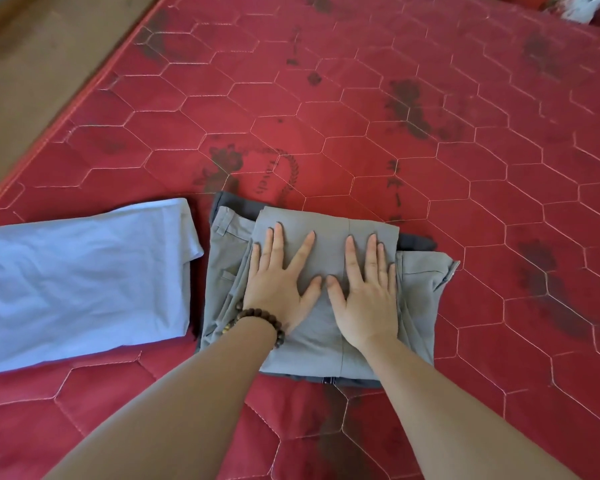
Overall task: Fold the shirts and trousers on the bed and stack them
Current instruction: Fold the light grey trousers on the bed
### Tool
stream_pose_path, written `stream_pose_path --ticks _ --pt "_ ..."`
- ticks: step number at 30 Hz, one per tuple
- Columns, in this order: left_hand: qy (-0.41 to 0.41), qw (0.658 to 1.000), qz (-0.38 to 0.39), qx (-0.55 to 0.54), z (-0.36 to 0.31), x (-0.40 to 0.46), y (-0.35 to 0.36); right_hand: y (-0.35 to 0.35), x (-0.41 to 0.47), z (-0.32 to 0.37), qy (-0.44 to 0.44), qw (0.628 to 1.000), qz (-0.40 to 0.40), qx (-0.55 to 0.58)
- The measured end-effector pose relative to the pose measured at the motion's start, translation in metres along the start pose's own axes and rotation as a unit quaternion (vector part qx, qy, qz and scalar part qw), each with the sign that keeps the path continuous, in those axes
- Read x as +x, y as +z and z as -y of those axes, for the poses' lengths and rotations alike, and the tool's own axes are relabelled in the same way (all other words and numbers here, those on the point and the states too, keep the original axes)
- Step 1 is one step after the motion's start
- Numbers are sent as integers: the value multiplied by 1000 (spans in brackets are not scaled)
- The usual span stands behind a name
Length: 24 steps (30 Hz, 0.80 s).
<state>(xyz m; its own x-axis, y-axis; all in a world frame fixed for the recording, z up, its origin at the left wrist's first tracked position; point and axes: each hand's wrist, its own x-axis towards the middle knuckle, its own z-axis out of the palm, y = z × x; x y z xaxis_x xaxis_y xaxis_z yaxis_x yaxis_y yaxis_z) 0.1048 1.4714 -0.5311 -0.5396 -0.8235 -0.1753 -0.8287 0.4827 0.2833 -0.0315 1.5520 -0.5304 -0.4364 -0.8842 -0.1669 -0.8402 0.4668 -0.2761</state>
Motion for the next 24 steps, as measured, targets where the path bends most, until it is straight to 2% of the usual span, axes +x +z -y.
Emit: stream_pose_path --ticks 5,9,11,15,18,20,24 --pt "-108 992 41 60 2 -37 -17 -13 -41 -4 18 999 27 -30" --pt "-86 994 7 65 2 -76 -7 -7 -72 -2 12 997 -13 -74" --pt "-80 994 4 68 3 -77 0 -1 -75 -2 42 995 -27 -87" --pt "-77 995 -4 66 7 -73 6 11 -80 0 134 989 -49 -50" --pt "-74 996 -23 33 12 -74 10 15 -80 -2 130 990 -56 -9" --pt "-77 997 -27 13 15 -72 10 14 -77 -6 125 991 -47 8" --pt "-87 996 12 -6 14 -67 6 4 -75 -11 115 993 34 21"
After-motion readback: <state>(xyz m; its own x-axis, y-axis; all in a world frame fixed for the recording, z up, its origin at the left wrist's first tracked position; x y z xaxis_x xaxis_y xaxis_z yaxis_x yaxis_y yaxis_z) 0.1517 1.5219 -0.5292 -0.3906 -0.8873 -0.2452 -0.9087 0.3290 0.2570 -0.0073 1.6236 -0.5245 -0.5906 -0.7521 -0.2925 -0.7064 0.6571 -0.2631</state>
